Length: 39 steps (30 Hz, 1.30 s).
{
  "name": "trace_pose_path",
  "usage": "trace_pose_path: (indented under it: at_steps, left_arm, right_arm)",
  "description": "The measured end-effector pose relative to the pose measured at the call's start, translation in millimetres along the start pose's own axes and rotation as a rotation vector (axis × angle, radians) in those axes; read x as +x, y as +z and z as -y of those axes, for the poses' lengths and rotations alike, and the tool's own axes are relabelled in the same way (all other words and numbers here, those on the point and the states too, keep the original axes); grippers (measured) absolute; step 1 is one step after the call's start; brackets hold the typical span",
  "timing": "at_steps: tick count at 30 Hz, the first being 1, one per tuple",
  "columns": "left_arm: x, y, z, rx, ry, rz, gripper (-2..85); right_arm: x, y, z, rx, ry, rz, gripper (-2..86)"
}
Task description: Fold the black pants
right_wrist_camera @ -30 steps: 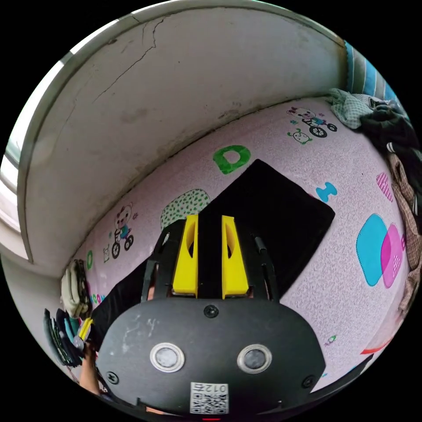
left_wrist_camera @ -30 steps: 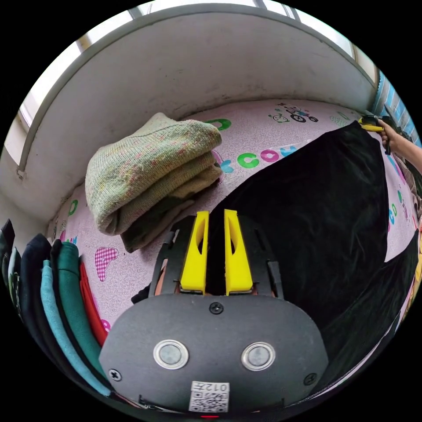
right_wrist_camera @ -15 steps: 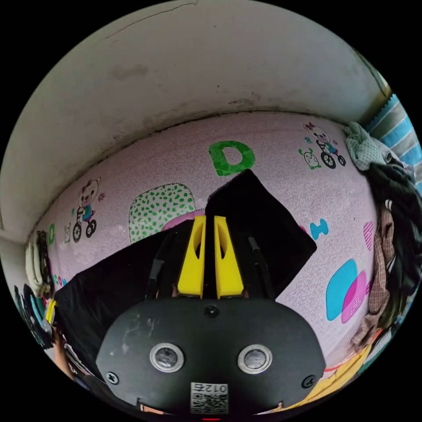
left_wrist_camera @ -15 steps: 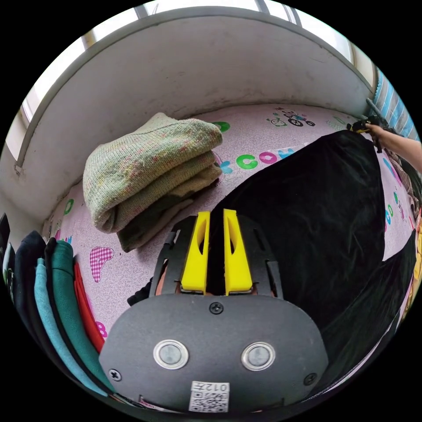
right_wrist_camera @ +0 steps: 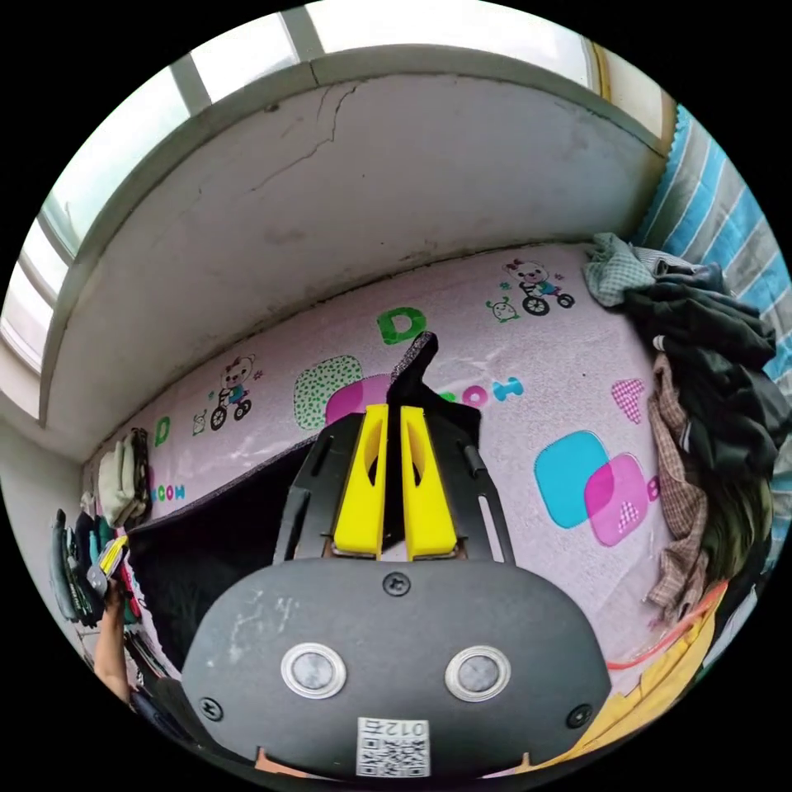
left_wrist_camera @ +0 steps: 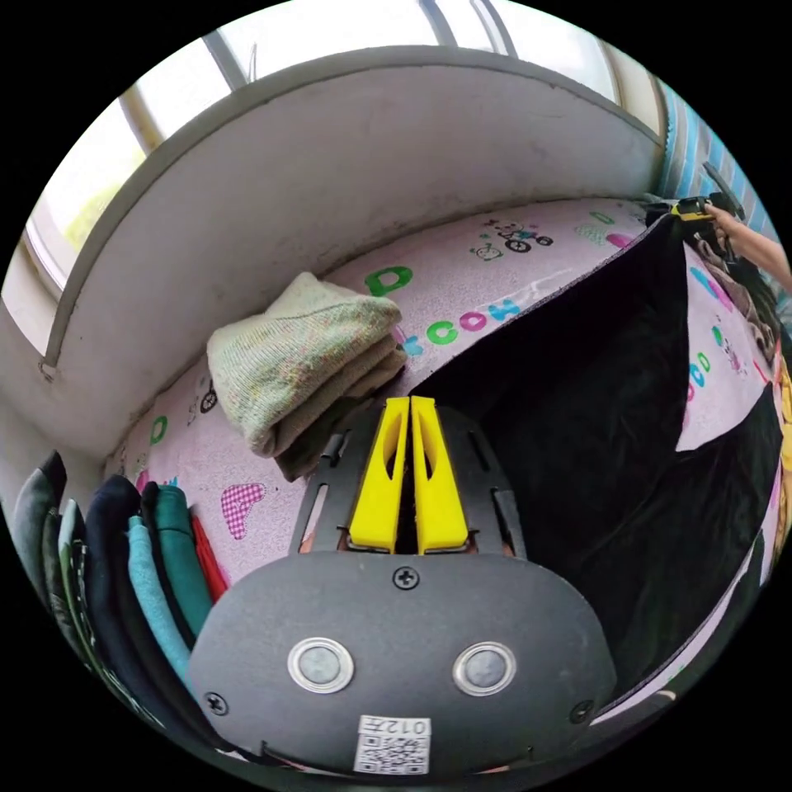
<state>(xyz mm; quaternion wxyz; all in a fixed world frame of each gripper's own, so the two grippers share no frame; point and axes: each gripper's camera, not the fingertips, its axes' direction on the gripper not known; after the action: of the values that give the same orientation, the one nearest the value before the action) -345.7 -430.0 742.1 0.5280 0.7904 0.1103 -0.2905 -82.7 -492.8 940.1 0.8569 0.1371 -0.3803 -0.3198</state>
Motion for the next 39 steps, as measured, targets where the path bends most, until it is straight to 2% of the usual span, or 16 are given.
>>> trace_pose_path:
  at_steps: [6, 11, 14, 18, 23, 26, 30, 34, 36, 39]
  left_arm:
    - [12.4, -84.0, -26.8, 0.093, 0.078, -0.097, 2.0]
    - [45.0, -133.1, -63.4, 0.077, 0.232, -0.146, 4.9]
    - [68.7, -151.0, -88.6, 0.053, 0.336, -0.169, 5.0]
    - [104.8, -154.2, -128.9, -0.017, 0.482, -0.218, 4.7]
    - [150.7, -131.9, -170.1, -0.152, 0.623, -0.203, 1.9]
    - [172.5, -114.1, -183.1, -0.217, 0.656, -0.182, 0.8]
    - [188.8, -99.7, -183.5, -0.272, 0.641, -0.173, 0.3]
    - [197.7, -93.0, -181.0, -0.300, 0.625, -0.183, 0.2]
    - [201.3, -90.5, -181.0, -0.308, 0.624, -0.185, 0.2]
    - [206.1, -88.7, -181.2, -0.317, 0.616, -0.187, 0.3]
  right_arm:
    - [47.1, -132.1, -57.2, 0.049, 0.043, 0.018, -0.2]
    - [108.4, -233.3, -129.9, 0.025, 0.084, 0.058, -0.1]
    - [149.0, -264.4, -189.8, -0.010, 0.099, 0.081, 0.0]
    - [215.2, -278.9, -285.9, -0.019, 0.205, 0.175, 0.2]
    - [314.8, -247.7, -447.8, -0.123, 0.575, 0.387, 1.5]
    - [340.9, -246.4, -507.4, -0.100, 0.666, 0.474, 3.3]
    - [366.3, -257.5, -541.0, -0.065, 0.722, 0.546, 6.8]
    - [381.2, -303.8, -529.2, 0.049, 0.703, 0.361, 10.9]
    - [385.9, -307.6, -519.7, -0.009, 0.704, 0.313, 12.0]
    - [394.8, -302.1, -514.4, -0.078, 0.720, 0.349, 11.4]
